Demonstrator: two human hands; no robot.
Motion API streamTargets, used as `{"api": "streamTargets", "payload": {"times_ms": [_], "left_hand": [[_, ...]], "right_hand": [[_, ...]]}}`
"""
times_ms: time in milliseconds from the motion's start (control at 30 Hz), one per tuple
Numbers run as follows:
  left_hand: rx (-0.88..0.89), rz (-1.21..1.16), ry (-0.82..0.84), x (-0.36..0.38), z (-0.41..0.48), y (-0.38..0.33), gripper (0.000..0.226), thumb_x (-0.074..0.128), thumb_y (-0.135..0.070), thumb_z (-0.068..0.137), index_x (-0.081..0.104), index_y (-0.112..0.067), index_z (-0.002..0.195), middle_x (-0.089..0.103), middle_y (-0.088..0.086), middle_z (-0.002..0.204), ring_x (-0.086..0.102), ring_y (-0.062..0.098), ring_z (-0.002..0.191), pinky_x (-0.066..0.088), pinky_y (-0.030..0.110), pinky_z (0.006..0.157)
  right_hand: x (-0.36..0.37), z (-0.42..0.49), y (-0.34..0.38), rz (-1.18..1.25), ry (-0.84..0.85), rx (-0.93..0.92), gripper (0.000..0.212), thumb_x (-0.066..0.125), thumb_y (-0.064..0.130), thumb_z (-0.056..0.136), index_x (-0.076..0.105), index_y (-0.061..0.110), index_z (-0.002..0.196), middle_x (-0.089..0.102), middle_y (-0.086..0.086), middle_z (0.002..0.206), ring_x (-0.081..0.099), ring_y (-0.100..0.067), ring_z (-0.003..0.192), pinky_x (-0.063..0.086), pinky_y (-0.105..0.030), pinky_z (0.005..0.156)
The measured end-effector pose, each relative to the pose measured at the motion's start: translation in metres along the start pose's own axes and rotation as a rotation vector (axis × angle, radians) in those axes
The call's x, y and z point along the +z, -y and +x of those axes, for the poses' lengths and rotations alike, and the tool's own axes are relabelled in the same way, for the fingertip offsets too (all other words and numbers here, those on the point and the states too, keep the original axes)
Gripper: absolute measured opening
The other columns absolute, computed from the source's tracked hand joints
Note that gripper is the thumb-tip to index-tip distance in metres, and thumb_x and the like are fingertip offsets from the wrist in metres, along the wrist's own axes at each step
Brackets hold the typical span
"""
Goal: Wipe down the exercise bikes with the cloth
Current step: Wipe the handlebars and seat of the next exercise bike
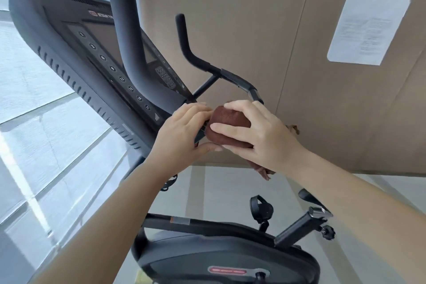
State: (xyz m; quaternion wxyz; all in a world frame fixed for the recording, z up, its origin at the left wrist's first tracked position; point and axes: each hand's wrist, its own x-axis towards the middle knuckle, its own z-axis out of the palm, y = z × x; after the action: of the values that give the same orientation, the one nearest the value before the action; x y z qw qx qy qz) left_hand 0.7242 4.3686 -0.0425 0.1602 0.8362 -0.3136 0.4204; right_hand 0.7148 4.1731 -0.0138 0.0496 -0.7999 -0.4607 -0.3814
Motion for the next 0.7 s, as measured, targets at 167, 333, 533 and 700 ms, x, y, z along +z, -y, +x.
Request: {"api": "streamTargets", "payload": {"times_ms": [167, 333, 533, 700], "left_hand": [[0.023, 0.025, 0.047, -0.001, -0.001, 0.003, 0.073, 0.055, -0.059, 0.070, 0.058, -0.001, 0.113, 0.061, 0.012, 0.112, 0.050, 0.025, 0.111, 0.036, 0.034, 0.099], [-0.011, 0.027, 0.020, 0.002, 0.000, -0.003, 0.078, 0.058, -0.061, 0.065, 0.059, 0.003, 0.110, 0.061, 0.016, 0.109, 0.054, 0.031, 0.107, 0.040, 0.040, 0.095], [-0.123, 0.011, -0.049, 0.004, 0.006, -0.018, 0.082, 0.043, -0.073, 0.070, 0.060, 0.002, 0.100, 0.062, 0.014, 0.101, 0.055, 0.030, 0.097, 0.042, 0.037, 0.088], [-0.216, 0.092, -0.101, 0.014, 0.009, -0.028, 0.082, 0.050, -0.076, 0.062, 0.058, -0.001, 0.094, 0.061, 0.012, 0.098, 0.053, 0.028, 0.093, 0.039, 0.030, 0.082]], "right_hand": [[-0.002, -0.017, -0.009, -0.066, 0.052, -0.025, 0.032, 0.062, 0.015, 0.084, 0.064, 0.019, 0.116, 0.056, -0.024, 0.116, 0.056, -0.040, 0.092, 0.052, -0.050, 0.071], [-0.003, -0.033, -0.021, 0.008, 0.039, -0.022, 0.035, 0.061, 0.012, 0.083, 0.063, 0.019, 0.116, 0.054, -0.024, 0.116, 0.055, -0.041, 0.099, 0.049, -0.049, 0.082], [-0.003, -0.046, -0.043, 0.252, -0.003, 0.003, 0.032, 0.063, 0.012, 0.083, 0.062, 0.015, 0.115, 0.051, -0.023, 0.116, 0.052, -0.033, 0.109, 0.044, -0.035, 0.095], [0.002, -0.063, -0.061, 0.436, -0.057, 0.043, 0.036, 0.066, 0.011, 0.083, 0.058, 0.013, 0.118, 0.050, -0.019, 0.115, 0.052, -0.029, 0.111, 0.045, -0.037, 0.096]]}}
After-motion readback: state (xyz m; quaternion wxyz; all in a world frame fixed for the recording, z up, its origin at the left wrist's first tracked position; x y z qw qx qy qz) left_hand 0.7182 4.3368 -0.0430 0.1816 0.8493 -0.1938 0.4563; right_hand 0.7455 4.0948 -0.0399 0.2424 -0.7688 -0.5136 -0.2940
